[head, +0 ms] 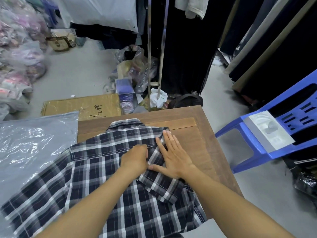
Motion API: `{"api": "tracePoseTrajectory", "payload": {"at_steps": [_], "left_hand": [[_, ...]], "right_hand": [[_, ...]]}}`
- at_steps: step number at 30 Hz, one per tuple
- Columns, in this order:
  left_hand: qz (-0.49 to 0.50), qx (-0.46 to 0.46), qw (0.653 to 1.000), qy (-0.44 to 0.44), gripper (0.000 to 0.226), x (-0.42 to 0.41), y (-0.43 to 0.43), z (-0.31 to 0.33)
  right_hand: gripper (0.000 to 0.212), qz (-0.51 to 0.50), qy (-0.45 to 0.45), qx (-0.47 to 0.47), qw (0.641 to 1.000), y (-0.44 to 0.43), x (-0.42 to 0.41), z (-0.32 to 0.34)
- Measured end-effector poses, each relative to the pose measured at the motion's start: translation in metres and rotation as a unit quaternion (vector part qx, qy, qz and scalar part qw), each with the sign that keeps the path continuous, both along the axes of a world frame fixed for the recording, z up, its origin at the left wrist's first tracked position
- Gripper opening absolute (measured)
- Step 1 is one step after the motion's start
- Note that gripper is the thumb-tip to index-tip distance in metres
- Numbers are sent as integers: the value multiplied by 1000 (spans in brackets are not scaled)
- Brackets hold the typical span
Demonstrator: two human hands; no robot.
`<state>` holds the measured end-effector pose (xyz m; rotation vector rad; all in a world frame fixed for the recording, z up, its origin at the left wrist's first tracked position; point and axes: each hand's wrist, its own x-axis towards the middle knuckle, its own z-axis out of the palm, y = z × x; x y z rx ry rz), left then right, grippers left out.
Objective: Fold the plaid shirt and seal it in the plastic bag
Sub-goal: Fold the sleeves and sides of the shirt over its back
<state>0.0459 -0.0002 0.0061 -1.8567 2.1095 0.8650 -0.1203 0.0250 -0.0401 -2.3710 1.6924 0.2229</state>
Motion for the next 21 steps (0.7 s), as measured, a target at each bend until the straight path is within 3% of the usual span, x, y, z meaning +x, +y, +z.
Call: {"api": "tracePoseTrajectory", "payload": {"at_steps": [5, 7, 9, 12, 15, 21], "left_hand": [[-4, 11, 999, 34, 21, 13, -1, -1], [49, 11, 994, 95, 16, 29, -10, 1], [114, -44, 985, 125, 11, 60, -24, 4], [161, -154, 975, 20, 19, 123, -43, 2], [196, -137, 964, -113, 38, 183, -50, -9], [250, -59, 963, -76, 20, 218, -46, -15]], "right_hand": [[105, 5, -5, -16, 1000, 2, 0, -7], [95, -19, -56, -25, 998, 2, -2, -5], [76, -91, -127, -43, 987, 1, -5, -3], [42, -224, -229, -61, 945, -3, -13, 6], [28, -302, -272, 22, 913, -10, -19, 20], [14, -356, -238, 108, 897, -25, -25, 24]]}}
